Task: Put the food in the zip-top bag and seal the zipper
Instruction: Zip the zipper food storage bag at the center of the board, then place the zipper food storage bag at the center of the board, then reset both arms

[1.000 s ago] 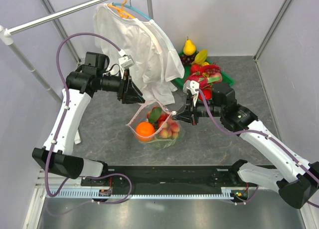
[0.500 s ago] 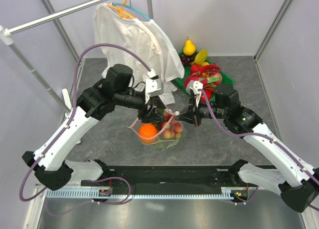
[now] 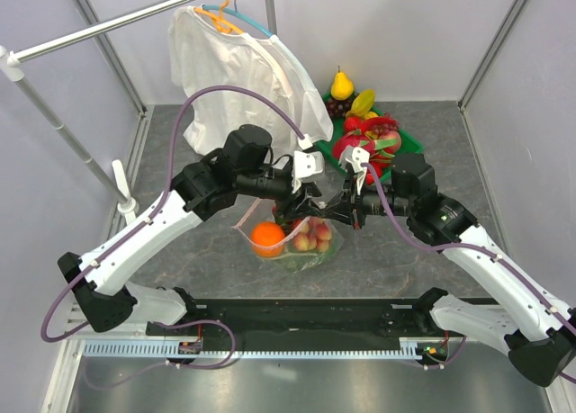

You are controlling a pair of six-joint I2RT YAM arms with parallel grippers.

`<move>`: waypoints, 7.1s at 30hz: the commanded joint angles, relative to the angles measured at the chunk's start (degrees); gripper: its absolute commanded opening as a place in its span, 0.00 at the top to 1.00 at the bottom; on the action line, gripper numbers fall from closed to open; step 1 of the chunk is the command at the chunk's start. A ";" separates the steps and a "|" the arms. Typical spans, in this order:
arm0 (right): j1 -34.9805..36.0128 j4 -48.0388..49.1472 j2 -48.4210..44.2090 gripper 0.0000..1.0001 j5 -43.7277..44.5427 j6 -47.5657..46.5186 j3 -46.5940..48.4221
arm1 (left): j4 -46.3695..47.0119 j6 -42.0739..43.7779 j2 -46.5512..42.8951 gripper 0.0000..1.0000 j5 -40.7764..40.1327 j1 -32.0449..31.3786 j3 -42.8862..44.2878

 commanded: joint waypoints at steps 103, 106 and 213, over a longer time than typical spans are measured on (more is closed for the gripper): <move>10.64 -4.19 9.83 1.00 8.12 -21.72 9.99 | -15.81 2.93 -11.63 0.98 2.34 9.22 -2.54; 10.64 -6.20 7.98 1.00 10.67 -22.07 9.99 | -16.95 2.93 -14.17 0.98 -0.13 9.66 -4.21; -3.58 -12.98 -7.57 0.02 24.89 -0.72 5.69 | -34.27 -1.73 -10.15 0.00 -6.80 43.76 -3.86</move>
